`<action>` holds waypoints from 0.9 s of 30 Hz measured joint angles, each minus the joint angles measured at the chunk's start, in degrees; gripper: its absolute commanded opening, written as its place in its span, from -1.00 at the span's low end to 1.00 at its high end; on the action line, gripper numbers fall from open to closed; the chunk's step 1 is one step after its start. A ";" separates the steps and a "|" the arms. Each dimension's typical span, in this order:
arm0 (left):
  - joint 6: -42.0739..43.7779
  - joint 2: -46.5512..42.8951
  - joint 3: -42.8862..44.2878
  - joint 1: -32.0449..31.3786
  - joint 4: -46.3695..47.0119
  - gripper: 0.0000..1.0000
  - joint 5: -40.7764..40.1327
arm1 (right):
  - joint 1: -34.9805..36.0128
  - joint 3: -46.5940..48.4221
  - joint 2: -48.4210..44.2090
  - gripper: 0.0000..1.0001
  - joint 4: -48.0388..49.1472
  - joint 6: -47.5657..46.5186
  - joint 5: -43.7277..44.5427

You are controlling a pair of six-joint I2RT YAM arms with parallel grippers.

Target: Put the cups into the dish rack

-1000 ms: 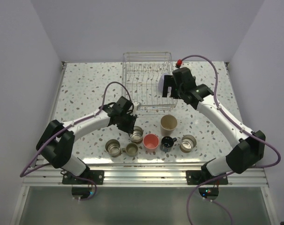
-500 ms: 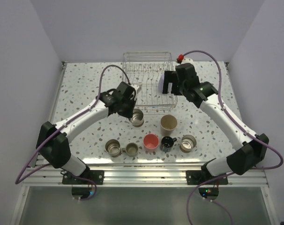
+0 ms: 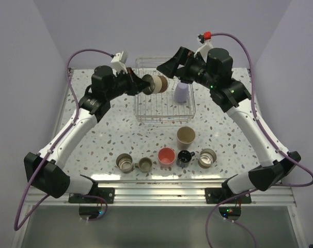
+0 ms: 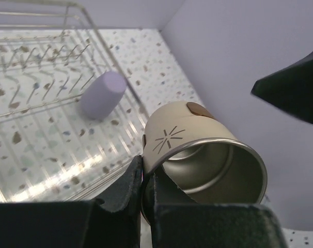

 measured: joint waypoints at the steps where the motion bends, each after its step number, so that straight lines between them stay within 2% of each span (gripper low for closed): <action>1: -2.60 0.07 -1.38 0.50 4.63 -1.00 2.03 | -0.07 -0.11 0.00 0.97 1.55 2.12 -2.03; 5: -12.28 1.95 -4.81 0.74 21.86 -1.00 9.20 | -0.39 -0.87 0.00 0.97 6.64 8.11 -6.84; 11: -20.39 6.08 -5.20 0.79 34.60 -1.00 14.23 | -1.18 -1.92 -0.04 0.97 14.40 13.70 -9.86; 18: -21.22 5.95 -5.20 1.18 36.17 -1.00 14.86 | -1.49 -2.29 -0.37 0.97 16.41 16.00 -9.92; 27: -16.65 -0.17 -5.18 1.73 30.23 -1.00 14.12 | -2.54 -1.68 -0.28 0.97 15.50 15.93 -9.70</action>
